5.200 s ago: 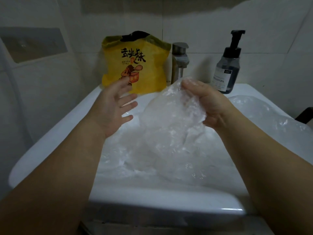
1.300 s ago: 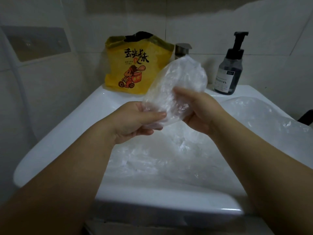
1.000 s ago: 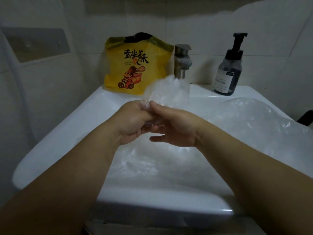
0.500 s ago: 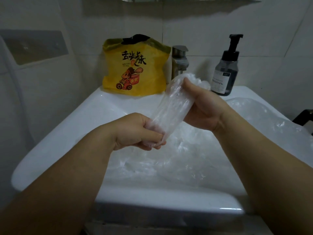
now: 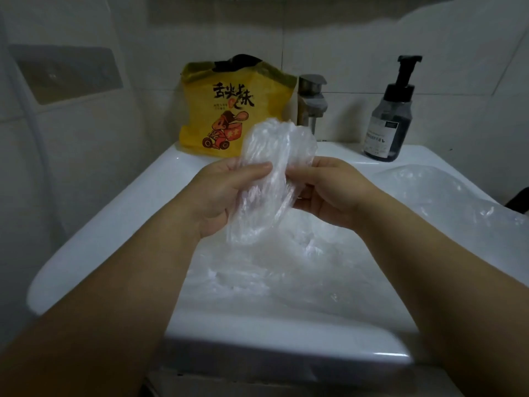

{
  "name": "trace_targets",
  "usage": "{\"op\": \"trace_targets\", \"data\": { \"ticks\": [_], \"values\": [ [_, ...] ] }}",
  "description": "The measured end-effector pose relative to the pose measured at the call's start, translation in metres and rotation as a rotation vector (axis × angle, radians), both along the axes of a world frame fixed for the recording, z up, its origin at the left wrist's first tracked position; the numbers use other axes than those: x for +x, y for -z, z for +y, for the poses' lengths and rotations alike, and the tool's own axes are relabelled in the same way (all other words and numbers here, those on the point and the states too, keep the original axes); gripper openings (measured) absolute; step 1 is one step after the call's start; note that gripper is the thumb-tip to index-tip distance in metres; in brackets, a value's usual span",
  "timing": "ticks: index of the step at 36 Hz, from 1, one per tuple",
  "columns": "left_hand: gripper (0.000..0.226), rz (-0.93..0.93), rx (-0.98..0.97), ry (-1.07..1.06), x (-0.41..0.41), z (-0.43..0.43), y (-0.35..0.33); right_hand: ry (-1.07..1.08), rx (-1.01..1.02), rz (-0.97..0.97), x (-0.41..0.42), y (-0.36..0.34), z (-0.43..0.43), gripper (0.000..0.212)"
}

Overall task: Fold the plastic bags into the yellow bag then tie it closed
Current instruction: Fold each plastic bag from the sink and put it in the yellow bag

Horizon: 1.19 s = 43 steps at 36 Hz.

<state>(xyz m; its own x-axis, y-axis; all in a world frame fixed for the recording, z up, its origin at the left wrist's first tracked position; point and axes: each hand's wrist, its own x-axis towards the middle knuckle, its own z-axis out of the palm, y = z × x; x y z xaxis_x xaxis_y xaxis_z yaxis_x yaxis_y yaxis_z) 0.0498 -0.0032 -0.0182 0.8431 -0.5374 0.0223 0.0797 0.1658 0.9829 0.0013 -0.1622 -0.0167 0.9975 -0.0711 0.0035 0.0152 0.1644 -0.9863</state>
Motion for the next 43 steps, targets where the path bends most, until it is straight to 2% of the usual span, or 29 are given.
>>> {"op": "trace_targets", "data": {
  "ticks": [4,6,8,11,15,17,19,21,24,26,32,36,38,43],
  "values": [
    [0.050,0.084,0.051,0.133,0.000,0.004,-0.001,-0.071,-0.068,0.027,-0.003,0.001,0.003,0.026],
    [0.043,0.105,0.109,0.071,0.001,0.004,0.001,-0.073,-0.104,0.028,-0.003,0.002,0.006,0.032],
    [0.032,0.145,0.132,-0.002,0.004,0.005,0.001,-0.030,-0.146,-0.001,-0.002,0.002,0.004,0.048],
    [0.023,0.300,0.083,-0.019,0.010,0.009,0.000,0.042,-0.431,-0.106,-0.005,0.002,0.000,0.078],
    [0.013,0.415,0.062,-0.043,0.011,0.009,0.001,-0.051,-0.898,-0.262,-0.011,0.006,0.008,0.094],
    [0.013,0.455,0.067,-0.046,0.012,0.009,0.002,-0.068,-1.045,-0.346,-0.010,0.009,0.016,0.089],
    [0.017,0.445,0.069,-0.056,0.016,0.010,0.005,-0.021,-1.108,-0.448,-0.008,0.009,0.021,0.064],
    [0.018,0.389,0.091,-0.081,0.016,0.009,0.005,0.029,-1.073,-0.499,-0.009,0.007,0.024,0.034],
    [0.009,0.275,0.055,-0.124,0.015,0.006,0.006,0.051,-0.913,-0.434,-0.011,0.003,0.023,0.021],
    [0.015,0.224,-0.009,-0.125,0.015,0.004,0.007,0.067,-0.784,-0.343,-0.013,-0.001,0.022,0.027],
    [0.040,0.035,0.093,-0.007,0.007,-0.001,0.007,0.174,-0.597,-0.162,-0.006,0.001,0.017,0.035],
    [0.047,0.007,0.062,0.064,0.003,-0.001,0.006,0.262,-0.506,-0.059,-0.003,0.005,0.016,0.036],
    [0.046,0.013,0.034,0.092,0.002,0.000,0.005,0.287,-0.414,0.012,0.000,0.006,0.016,0.045],
    [0.044,0.060,-0.026,0.159,0.003,0.001,0.005,0.068,0.007,0.316,-0.003,0.001,0.015,0.066]
  ]
}}
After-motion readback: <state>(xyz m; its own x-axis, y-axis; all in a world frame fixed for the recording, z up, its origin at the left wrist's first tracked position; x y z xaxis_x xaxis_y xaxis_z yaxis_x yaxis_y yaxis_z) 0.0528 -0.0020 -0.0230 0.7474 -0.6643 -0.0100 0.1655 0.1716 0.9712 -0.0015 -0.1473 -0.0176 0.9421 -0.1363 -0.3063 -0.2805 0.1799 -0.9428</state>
